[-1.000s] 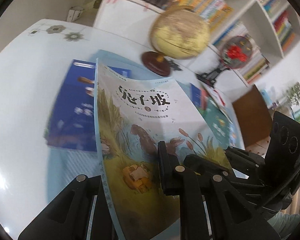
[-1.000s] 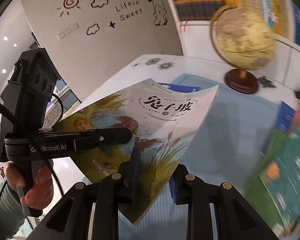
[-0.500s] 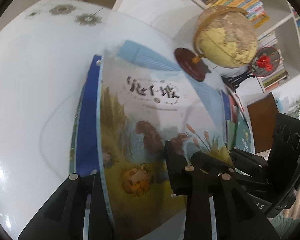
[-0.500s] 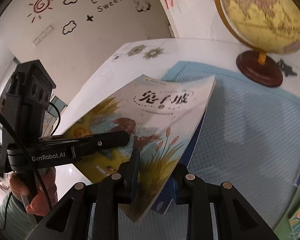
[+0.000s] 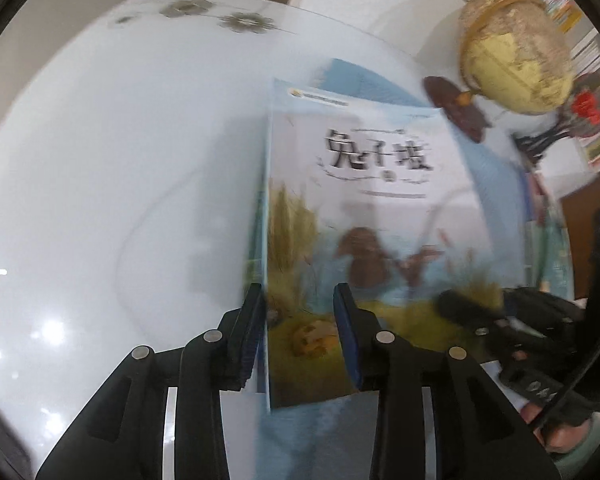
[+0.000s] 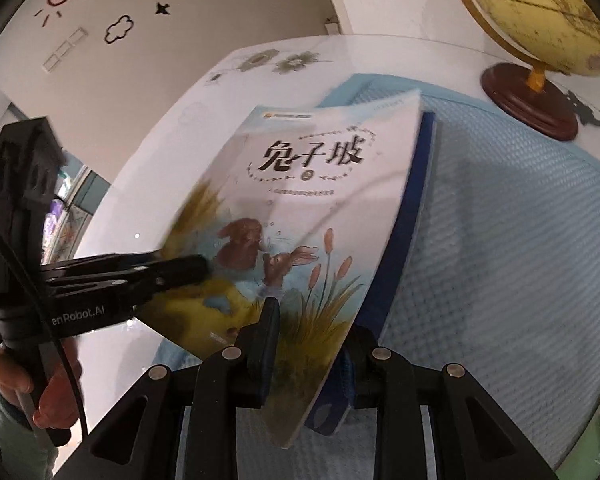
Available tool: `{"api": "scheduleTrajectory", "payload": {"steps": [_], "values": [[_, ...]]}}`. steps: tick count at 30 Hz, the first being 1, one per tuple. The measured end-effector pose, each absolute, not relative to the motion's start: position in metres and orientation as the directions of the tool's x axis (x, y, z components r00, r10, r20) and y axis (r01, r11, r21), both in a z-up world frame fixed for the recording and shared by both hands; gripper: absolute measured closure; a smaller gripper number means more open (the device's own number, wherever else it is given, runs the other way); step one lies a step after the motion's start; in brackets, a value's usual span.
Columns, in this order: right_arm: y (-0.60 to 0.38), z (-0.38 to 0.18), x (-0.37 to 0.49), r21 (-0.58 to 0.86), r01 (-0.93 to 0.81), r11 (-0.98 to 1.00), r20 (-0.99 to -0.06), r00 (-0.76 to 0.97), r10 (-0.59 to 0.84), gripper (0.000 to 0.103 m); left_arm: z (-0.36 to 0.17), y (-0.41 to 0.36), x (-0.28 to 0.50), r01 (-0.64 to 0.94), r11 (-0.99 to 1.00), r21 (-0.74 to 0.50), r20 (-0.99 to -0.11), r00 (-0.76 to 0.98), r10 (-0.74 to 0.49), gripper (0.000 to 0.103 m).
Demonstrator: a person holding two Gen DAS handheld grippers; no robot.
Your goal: Organize books
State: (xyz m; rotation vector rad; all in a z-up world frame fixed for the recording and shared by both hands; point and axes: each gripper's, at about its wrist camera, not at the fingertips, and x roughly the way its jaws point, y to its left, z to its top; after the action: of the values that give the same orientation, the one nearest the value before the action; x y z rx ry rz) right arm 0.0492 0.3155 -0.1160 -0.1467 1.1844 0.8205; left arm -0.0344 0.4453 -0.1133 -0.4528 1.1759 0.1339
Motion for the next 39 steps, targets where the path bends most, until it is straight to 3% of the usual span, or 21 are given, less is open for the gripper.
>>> {"api": "scheduleTrajectory", "payload": {"steps": [7,12,18,24,39], "values": [[0.311,-0.114,0.043,0.291,-0.621,0.728,-0.864,0.157,0.478,0.075,-0.113,0.434,-0.02,-0.323,0.925,-0.199,-0.921,0.385,-0.064,0.071],[0.306,-0.115,0.044,0.281,-0.62,0.732,-0.877,0.144,0.459,0.067,-0.112,0.433,-0.027,-0.322,0.932,-0.166,-0.924,0.38,-0.033,0.071],[0.271,-0.102,0.034,0.236,-0.608,0.758,-0.888,0.182,0.423,0.066,-0.096,0.435,-0.053,-0.352,0.924,-0.148,-0.911,0.412,0.011,0.071],[0.188,-0.088,0.002,0.246,-0.514,0.822,-0.883,0.231,0.409,0.052,-0.078,0.405,-0.063,-0.306,0.928,-0.211,-0.89,0.454,-0.053,0.071],[-0.01,-0.063,0.007,0.394,-0.258,0.882,-0.832,0.307,0.462,0.052,-0.043,0.19,-0.008,0.012,0.964,-0.265,-0.879,0.408,-0.247,0.064]]}}
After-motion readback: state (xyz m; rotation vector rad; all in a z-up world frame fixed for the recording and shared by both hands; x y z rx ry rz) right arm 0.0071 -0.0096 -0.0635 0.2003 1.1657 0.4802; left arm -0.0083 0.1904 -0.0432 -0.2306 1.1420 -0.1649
